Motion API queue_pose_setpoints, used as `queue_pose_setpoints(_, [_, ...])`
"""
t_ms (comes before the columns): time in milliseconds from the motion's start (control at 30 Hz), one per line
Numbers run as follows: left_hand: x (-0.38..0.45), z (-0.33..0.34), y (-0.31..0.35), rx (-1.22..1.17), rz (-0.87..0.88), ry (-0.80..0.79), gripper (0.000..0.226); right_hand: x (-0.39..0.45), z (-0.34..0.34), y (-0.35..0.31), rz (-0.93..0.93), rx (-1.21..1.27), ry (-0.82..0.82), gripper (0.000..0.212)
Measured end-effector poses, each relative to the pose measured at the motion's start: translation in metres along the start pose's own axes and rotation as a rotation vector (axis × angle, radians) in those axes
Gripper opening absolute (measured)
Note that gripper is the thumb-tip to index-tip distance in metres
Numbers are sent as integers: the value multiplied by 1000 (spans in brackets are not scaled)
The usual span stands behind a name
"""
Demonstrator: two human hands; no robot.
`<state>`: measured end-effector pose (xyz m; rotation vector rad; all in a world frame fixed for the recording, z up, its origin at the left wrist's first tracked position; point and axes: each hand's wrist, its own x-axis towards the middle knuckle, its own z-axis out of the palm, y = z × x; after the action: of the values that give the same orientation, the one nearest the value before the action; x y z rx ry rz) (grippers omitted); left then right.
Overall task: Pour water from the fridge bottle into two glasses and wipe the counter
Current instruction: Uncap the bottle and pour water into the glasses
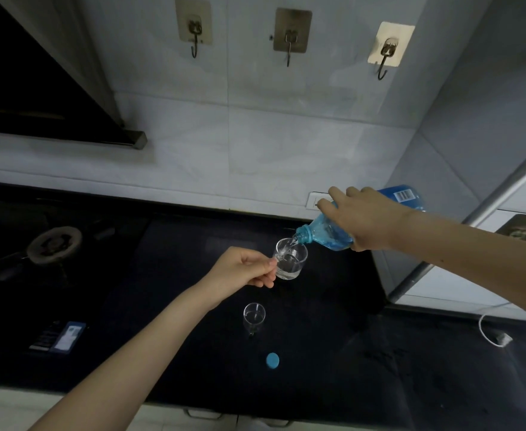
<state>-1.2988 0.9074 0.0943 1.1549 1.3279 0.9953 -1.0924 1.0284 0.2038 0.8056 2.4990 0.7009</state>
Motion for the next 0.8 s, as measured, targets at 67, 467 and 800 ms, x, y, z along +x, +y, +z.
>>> queue_pose_setpoints(67, [0, 1, 0, 1, 2, 3, 25, 0, 1, 0, -4, -12, 1, 82])
queue_pose_setpoints(467, [-2, 0, -4, -14, 0, 18, 26, 0, 1, 2, 6, 58, 26, 83])
queue_pose_setpoints(800, [-7, -5, -4, -58, 14, 57, 27, -5, 22, -6, 52, 550, 78, 84])
